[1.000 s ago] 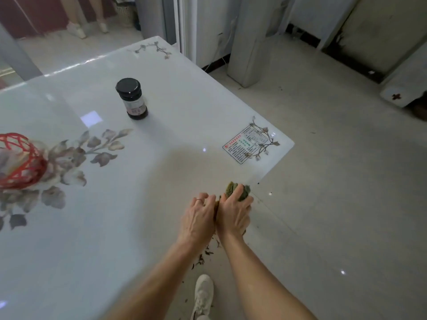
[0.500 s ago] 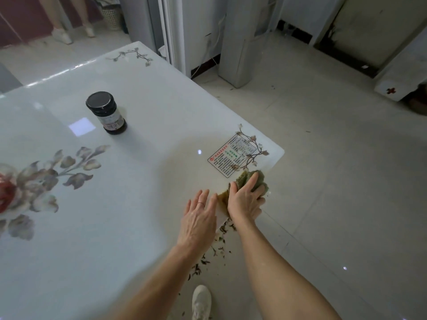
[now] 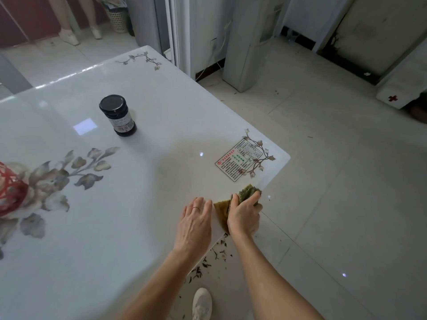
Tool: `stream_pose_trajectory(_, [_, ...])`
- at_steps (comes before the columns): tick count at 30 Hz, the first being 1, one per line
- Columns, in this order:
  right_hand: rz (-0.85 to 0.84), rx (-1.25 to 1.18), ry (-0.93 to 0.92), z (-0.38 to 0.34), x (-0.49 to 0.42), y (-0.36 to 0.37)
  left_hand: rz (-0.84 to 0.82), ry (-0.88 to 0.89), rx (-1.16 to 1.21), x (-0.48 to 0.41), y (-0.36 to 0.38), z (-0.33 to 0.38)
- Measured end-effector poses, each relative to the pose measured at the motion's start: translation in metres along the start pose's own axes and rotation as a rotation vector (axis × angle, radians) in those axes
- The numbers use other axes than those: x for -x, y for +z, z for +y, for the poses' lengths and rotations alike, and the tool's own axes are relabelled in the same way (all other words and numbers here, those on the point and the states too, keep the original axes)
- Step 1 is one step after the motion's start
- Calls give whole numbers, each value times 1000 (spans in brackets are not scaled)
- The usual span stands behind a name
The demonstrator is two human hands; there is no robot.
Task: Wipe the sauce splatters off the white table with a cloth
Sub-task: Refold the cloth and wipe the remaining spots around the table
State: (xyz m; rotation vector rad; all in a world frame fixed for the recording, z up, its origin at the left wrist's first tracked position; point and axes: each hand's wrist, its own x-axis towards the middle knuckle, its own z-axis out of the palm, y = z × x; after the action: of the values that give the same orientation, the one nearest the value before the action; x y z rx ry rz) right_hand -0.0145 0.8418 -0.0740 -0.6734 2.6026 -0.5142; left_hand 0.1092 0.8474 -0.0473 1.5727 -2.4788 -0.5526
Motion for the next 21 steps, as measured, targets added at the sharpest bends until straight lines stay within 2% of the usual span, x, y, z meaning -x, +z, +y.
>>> stream_pose_trajectory(10, [-47, 393, -133, 1, 63, 7, 9, -11, 24, 46, -15, -20])
stream_pose_trajectory(21, [-109, 548, -324, 15, 199, 29, -3, -146, 50, 149, -37, -78])
